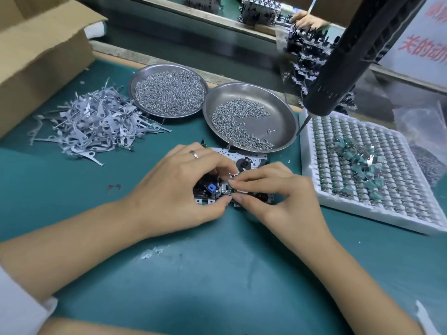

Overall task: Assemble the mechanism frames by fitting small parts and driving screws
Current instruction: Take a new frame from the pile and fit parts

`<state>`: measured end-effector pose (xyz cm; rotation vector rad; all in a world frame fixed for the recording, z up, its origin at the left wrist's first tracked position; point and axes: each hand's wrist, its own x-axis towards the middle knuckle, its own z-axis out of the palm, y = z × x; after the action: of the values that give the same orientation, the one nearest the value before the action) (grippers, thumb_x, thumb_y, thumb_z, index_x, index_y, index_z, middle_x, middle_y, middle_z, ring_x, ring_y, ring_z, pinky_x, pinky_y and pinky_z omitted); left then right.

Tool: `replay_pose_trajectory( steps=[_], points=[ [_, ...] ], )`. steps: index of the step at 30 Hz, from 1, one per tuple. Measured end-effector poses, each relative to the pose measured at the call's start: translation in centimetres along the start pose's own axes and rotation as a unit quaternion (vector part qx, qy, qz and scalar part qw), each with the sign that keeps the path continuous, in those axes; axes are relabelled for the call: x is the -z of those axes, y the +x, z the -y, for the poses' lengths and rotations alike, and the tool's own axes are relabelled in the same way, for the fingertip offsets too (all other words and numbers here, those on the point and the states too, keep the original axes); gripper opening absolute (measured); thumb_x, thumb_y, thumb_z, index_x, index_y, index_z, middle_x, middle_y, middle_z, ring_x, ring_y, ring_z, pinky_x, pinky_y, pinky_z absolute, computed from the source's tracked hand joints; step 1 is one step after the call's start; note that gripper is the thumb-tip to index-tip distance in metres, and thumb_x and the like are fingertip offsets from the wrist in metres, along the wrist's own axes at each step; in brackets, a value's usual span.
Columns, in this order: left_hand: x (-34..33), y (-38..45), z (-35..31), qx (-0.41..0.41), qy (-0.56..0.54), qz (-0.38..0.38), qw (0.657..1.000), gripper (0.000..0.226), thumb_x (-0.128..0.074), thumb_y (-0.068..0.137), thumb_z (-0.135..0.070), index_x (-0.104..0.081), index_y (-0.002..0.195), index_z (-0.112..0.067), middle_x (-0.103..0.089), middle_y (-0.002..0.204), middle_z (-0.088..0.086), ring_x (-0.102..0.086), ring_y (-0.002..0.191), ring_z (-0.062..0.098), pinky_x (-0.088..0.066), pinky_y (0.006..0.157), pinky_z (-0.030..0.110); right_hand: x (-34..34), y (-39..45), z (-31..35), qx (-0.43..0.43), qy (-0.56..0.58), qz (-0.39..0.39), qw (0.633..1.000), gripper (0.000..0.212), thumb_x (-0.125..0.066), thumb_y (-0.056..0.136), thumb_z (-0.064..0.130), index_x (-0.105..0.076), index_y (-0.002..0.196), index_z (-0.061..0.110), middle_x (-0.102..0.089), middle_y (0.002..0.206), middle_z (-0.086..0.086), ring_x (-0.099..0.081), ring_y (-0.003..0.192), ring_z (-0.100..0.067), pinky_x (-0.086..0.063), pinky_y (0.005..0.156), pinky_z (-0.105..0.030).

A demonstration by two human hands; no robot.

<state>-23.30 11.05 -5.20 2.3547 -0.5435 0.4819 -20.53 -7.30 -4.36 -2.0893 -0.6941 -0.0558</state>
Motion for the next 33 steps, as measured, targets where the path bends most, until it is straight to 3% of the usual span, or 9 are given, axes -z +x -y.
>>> replay_pose_trajectory(
  steps=[8,14,17,19,23,27,30,33],
  points=[
    [-0.2,0.0,0.3,0.002,-0.014,-0.002,1.000,0.029,-0.065,0.074,-0.034,-0.071,0.100,-0.021,-0.068,0.085,-0.015,-0.057,0.085,0.007,-0.041,0.089,0.029,0.2,-0.1,0.4,-0.008,0.038,-0.009,0.999,0.021,-0.076,0.074,0.001,-0.078,0.086,0.018,-0.067,0.086,0.007,-0.061,0.086,-0.013,-0.045,0.080,-0.022],
    [-0.2,0.1,0.2,0.012,-0.016,-0.002,1.000,0.020,-0.073,0.069,-0.024,-0.074,0.089,-0.019,-0.068,0.081,-0.014,-0.054,0.082,0.005,-0.039,0.089,0.027,1.4,0.5,0.6,-0.044,0.094,-0.184,0.977,0.019,-0.067,0.079,0.004,-0.072,0.080,0.023,-0.068,0.076,0.001,-0.059,0.069,-0.002,-0.043,0.068,-0.012],
    [-0.1,0.1,0.2,0.012,-0.019,0.004,1.000,0.020,-0.073,0.068,-0.025,-0.074,0.088,-0.020,-0.068,0.081,-0.016,-0.053,0.082,0.003,-0.038,0.089,0.024,2.3,1.5,1.1,-0.049,0.087,-0.278,0.955,0.014,-0.065,0.084,0.011,-0.068,0.095,0.019,-0.064,0.085,0.001,-0.057,0.078,-0.005,-0.046,0.073,-0.023],
    [-0.1,0.1,0.3,0.012,-0.024,0.005,1.000,0.020,-0.073,0.068,-0.028,-0.074,0.087,-0.022,-0.067,0.080,-0.018,-0.054,0.083,0.002,-0.038,0.090,0.024,3.2,2.9,1.7,-0.040,0.055,-0.331,0.941,0.029,-0.066,0.083,0.020,-0.058,0.111,0.023,-0.059,0.102,-0.001,-0.056,0.092,-0.010,-0.048,0.086,-0.036],
    [-0.2,0.1,0.5,0.013,-0.039,0.003,0.999,0.022,-0.064,0.070,-0.040,-0.073,0.086,-0.029,-0.065,0.080,-0.020,-0.055,0.083,0.001,-0.039,0.089,0.027,5.7,6.6,3.3,-0.035,0.020,-0.380,0.924,0.066,-0.069,0.081,0.035,-0.033,0.137,0.032,-0.048,0.124,0.006,-0.048,0.115,-0.006,-0.042,0.101,-0.038],
    [-0.3,0.1,0.7,0.018,-0.052,0.002,0.998,0.020,-0.064,0.069,-0.043,-0.070,0.086,-0.035,-0.063,0.080,-0.023,-0.054,0.085,-0.001,-0.038,0.088,0.025,7.4,10.1,4.5,-0.010,0.074,-0.373,0.925,0.080,-0.072,0.083,0.025,-0.022,0.146,0.023,-0.060,0.116,0.005,-0.060,0.101,-0.001,-0.049,0.095,-0.025],
    [-0.4,0.1,0.8,0.019,-0.055,0.001,0.998,0.020,-0.064,0.068,-0.045,-0.070,0.086,-0.036,-0.063,0.079,-0.024,-0.054,0.086,-0.002,-0.037,0.089,0.022,7.7,11.7,4.9,0.020,0.082,-0.373,0.924,0.073,-0.068,0.087,0.015,-0.022,0.144,0.017,-0.058,0.109,0.015,-0.059,0.089,0.012,-0.045,0.077,-0.006],
    [-0.3,0.1,0.8,0.023,-0.059,0.000,0.998,0.020,-0.064,0.068,-0.045,-0.070,0.086,-0.038,-0.063,0.079,-0.024,-0.054,0.087,-0.002,-0.036,0.090,0.022,7.1,11.6,5.3,0.030,0.106,-0.355,0.928,0.060,-0.061,0.088,0.009,-0.027,0.136,0.019,-0.054,0.093,0.016,-0.058,0.076,0.009,-0.045,0.065,-0.007]
  ],
)
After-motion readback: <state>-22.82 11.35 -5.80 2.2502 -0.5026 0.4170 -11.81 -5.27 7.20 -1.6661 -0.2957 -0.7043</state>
